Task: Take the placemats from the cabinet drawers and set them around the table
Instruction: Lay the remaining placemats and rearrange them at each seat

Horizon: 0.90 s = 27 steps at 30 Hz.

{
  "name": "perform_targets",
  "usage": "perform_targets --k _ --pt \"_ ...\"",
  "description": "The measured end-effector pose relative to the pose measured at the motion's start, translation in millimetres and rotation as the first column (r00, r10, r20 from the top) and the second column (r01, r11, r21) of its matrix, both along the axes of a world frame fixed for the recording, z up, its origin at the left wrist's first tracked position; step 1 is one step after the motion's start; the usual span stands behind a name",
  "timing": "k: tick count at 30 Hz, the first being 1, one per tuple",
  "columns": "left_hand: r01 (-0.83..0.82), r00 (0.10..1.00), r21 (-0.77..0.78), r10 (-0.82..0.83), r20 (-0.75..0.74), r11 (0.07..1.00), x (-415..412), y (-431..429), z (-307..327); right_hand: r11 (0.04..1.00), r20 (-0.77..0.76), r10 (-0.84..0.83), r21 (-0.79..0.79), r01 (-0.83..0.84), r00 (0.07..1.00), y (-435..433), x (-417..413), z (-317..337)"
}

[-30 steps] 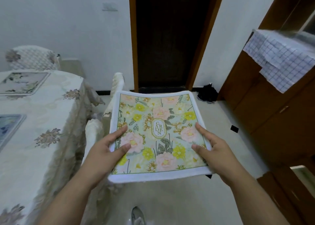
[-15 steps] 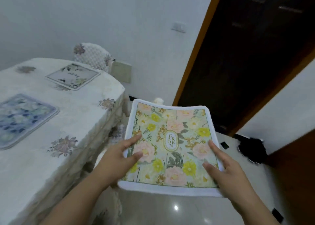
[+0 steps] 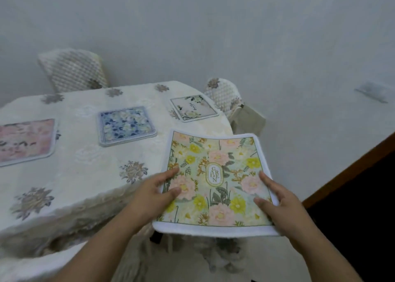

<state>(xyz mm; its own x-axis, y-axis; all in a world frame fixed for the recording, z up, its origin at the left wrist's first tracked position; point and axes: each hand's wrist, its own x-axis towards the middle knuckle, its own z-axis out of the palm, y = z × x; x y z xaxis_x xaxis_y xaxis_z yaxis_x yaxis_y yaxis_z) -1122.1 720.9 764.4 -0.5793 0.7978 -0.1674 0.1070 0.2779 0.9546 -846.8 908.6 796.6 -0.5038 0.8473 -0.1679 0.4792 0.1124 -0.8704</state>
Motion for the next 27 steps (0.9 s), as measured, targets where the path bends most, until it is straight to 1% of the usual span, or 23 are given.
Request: perform_targets --k 5,9,12,15,20,24,27 --pt "-0.203 0.979 -0.015 0.203 0.016 0.979 -5 19 -10 0.977 0.031 0.213 0.006 -0.213 0.977 69 -45 -2" --pt "-0.282 0.958 -0.037 0.283 0.033 0.959 -29 46 -32 0.949 0.069 0.313 0.006 -0.314 0.947 117 -94 -20" --pt "-0.306 0.949 -0.050 0.309 0.057 0.951 -57 75 -55 0.944 0.055 0.331 -0.035 -0.329 0.942 151 -133 -44" --pt "-0.324 0.941 -0.054 0.327 0.086 0.945 -82 106 -75 0.939 0.084 0.344 -0.050 -0.341 0.935 187 -168 -66" --pt "-0.324 0.939 -0.113 0.333 0.080 0.939 -110 157 -108 0.937 0.108 0.347 -0.081 -0.340 0.931 244 -205 -105" --pt "-0.332 0.937 -0.157 0.344 0.056 0.930 -129 195 -139 0.929 0.111 0.361 -0.135 -0.346 0.926 288 -232 -146" --pt "-0.341 0.938 -0.195 0.347 -0.002 0.920 -144 223 -164 0.910 0.129 0.407 -0.138 -0.390 0.904 322 -256 -180"
